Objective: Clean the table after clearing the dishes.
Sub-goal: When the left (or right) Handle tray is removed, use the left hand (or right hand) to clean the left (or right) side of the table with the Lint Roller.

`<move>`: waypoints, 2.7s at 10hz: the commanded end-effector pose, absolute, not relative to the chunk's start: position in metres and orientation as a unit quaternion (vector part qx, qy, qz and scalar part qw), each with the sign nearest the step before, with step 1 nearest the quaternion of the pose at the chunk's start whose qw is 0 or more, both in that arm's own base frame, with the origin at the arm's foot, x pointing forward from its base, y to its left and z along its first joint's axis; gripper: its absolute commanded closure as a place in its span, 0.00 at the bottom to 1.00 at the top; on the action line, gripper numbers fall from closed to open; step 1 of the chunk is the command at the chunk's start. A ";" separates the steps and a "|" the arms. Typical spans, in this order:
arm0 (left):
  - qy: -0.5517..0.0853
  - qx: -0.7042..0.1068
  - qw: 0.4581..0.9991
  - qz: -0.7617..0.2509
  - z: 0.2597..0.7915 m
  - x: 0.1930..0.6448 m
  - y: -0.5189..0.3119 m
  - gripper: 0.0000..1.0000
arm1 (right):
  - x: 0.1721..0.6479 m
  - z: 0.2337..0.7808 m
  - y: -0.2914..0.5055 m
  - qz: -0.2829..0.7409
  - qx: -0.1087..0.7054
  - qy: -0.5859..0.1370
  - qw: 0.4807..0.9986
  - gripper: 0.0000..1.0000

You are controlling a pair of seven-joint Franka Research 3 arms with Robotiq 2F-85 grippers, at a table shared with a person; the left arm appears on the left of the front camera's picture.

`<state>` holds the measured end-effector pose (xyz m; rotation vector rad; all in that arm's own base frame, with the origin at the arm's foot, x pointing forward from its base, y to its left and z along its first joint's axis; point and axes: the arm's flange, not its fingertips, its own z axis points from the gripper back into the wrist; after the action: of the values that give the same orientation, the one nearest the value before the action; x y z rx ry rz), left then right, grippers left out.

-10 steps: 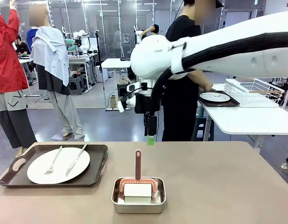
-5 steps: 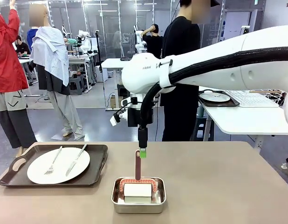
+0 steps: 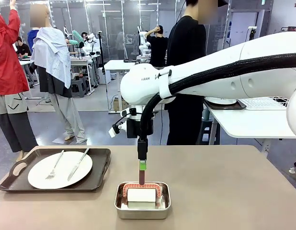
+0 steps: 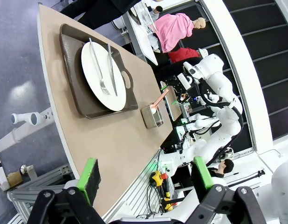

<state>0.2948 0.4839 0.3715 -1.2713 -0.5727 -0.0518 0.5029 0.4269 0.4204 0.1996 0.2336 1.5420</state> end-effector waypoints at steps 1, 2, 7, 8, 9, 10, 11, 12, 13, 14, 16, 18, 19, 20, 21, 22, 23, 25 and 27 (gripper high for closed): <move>-0.265 -0.578 0.771 -0.025 0.370 0.291 0.483 0.00 | 0.495 0.409 0.425 0.684 0.086 0.109 0.716 0.00; -0.265 -0.578 0.771 -0.025 0.370 0.291 0.483 0.00 | 0.495 0.407 0.426 0.681 0.093 0.094 0.721 0.02; -0.265 -0.578 0.771 -0.025 0.370 0.291 0.483 0.00 | 0.495 0.398 0.426 0.687 0.103 0.096 0.713 0.31; -0.265 -0.578 0.771 -0.025 0.370 0.291 0.483 0.00 | 0.494 0.399 0.427 0.689 0.104 0.096 0.711 0.45; -0.265 -0.578 0.771 -0.025 0.370 0.291 0.483 0.00 | 0.494 0.399 0.427 0.689 0.104 0.097 0.710 0.50; -0.265 -0.578 0.771 -0.025 0.370 0.291 0.483 0.00 | 0.495 0.399 0.426 0.688 0.108 0.099 0.711 0.64; -0.265 -0.578 0.771 -0.025 0.370 0.291 0.483 0.00 | 0.495 0.400 0.426 0.687 0.111 0.098 0.712 0.69; -0.265 -0.578 0.771 -0.025 0.370 0.291 0.483 0.00 | 0.496 0.400 0.424 0.685 0.113 0.095 0.713 0.83; -0.265 -0.578 0.771 -0.025 0.370 0.291 0.483 0.00 | 0.497 0.401 0.423 0.683 0.117 0.092 0.715 0.89; -0.265 -0.578 0.771 -0.025 0.370 0.291 0.483 0.00 | 0.497 0.402 0.424 0.683 0.118 0.093 0.715 1.00; -0.265 -0.578 0.771 -0.025 0.370 0.291 0.483 0.00 | 0.496 0.404 0.423 0.680 0.118 0.090 0.718 1.00; -0.265 -0.578 0.771 -0.025 0.370 0.291 0.483 0.00 | 0.495 0.410 0.420 0.676 0.120 0.084 0.722 0.99; -0.265 -0.578 0.771 -0.025 0.370 0.291 0.483 0.00 | 0.492 0.416 0.418 0.667 0.119 0.080 0.731 1.00; -0.265 -0.578 0.771 -0.025 0.370 0.291 0.483 0.00 | 0.489 0.437 0.408 0.643 0.130 0.070 0.752 0.97; -0.265 -0.578 0.771 -0.025 0.370 0.291 0.483 0.00 | 0.490 0.464 0.387 0.601 0.159 0.037 0.783 0.97; -0.265 -0.578 0.771 -0.025 0.370 0.291 0.483 0.00 | 0.489 0.492 0.360 0.535 0.171 -0.011 0.827 0.97; -0.265 -0.578 0.771 -0.025 0.370 0.291 0.483 0.00 | 0.487 0.504 0.341 0.495 0.173 -0.029 0.851 0.97; -0.265 -0.578 0.771 -0.025 0.370 0.291 0.483 0.00 | 0.481 0.523 0.286 0.379 0.174 -0.063 0.907 0.97; -0.265 -0.578 0.771 -0.025 0.370 0.291 0.483 0.00 | 0.475 0.526 0.232 0.246 0.178 -0.103 0.947 0.97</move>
<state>0.2949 0.4839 0.3715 -1.2714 -0.5729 -0.0522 0.5007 0.2391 0.5470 0.3689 -0.1725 0.6460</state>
